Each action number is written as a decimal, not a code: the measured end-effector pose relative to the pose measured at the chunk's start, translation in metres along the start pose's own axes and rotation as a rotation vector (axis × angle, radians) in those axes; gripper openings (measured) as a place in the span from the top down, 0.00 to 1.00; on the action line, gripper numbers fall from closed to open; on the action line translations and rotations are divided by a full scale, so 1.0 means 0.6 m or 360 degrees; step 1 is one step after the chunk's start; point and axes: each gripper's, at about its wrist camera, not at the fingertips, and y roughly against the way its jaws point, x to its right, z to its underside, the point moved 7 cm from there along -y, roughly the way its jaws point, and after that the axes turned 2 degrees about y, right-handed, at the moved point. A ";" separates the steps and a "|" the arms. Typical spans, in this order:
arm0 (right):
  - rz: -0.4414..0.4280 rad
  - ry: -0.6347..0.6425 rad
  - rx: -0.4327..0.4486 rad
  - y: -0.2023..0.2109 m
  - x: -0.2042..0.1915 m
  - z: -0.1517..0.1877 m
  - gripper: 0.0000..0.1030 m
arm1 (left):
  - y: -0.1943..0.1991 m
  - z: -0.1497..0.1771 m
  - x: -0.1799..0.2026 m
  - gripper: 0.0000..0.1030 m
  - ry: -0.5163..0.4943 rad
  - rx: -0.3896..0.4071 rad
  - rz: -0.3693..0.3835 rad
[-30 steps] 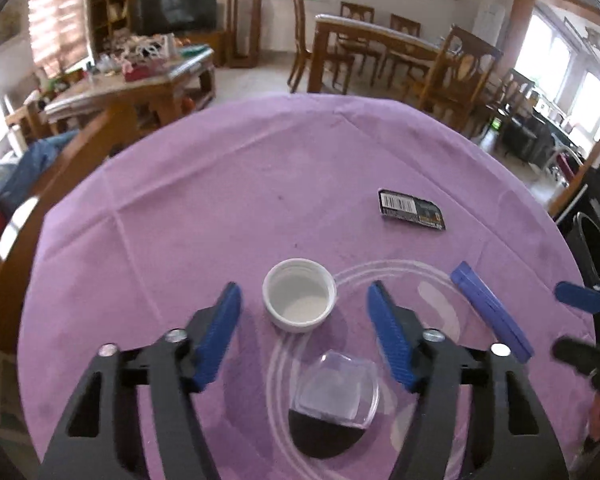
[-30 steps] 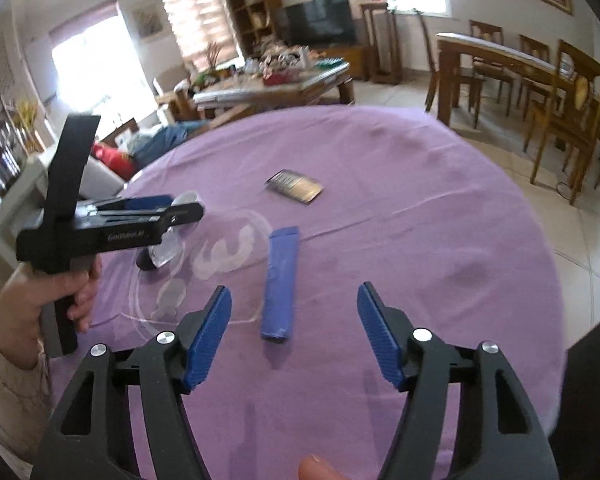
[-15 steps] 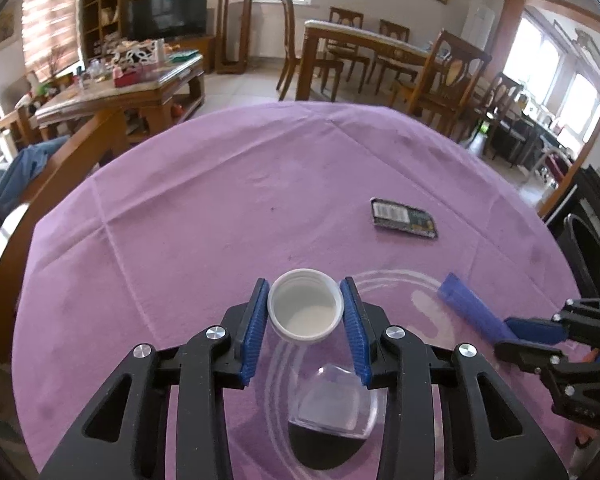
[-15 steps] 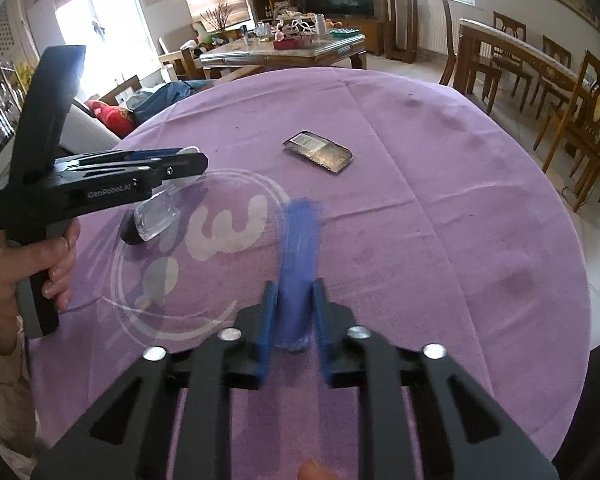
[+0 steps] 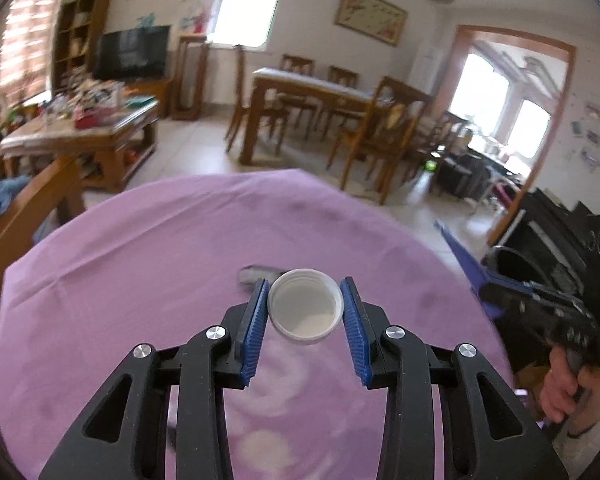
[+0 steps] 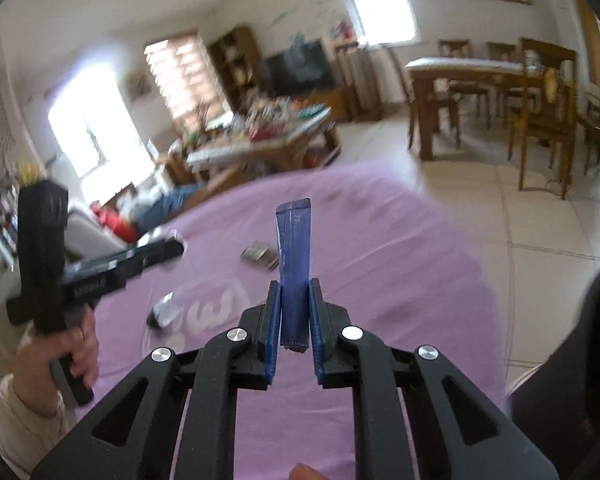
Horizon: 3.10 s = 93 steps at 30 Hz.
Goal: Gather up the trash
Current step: 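Carry the white lid and blue strip over the black bin and open both tools, then grasp the clear plastic cup with the left tool while the right tool grasps the black battery package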
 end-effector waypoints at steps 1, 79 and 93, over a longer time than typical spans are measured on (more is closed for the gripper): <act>0.0020 -0.0023 0.0050 0.019 0.019 -0.008 0.86 | -0.003 -0.003 0.021 0.64 -0.0018 0.0008 0.0031; 0.0242 -0.0208 0.0143 0.082 0.142 0.029 0.22 | 0.009 0.111 0.145 0.05 -0.0174 -0.0001 -0.0125; -0.0015 0.0122 -0.0213 -0.114 -0.054 0.019 0.22 | 0.026 0.129 -0.126 0.14 -0.0025 -0.0334 -0.0405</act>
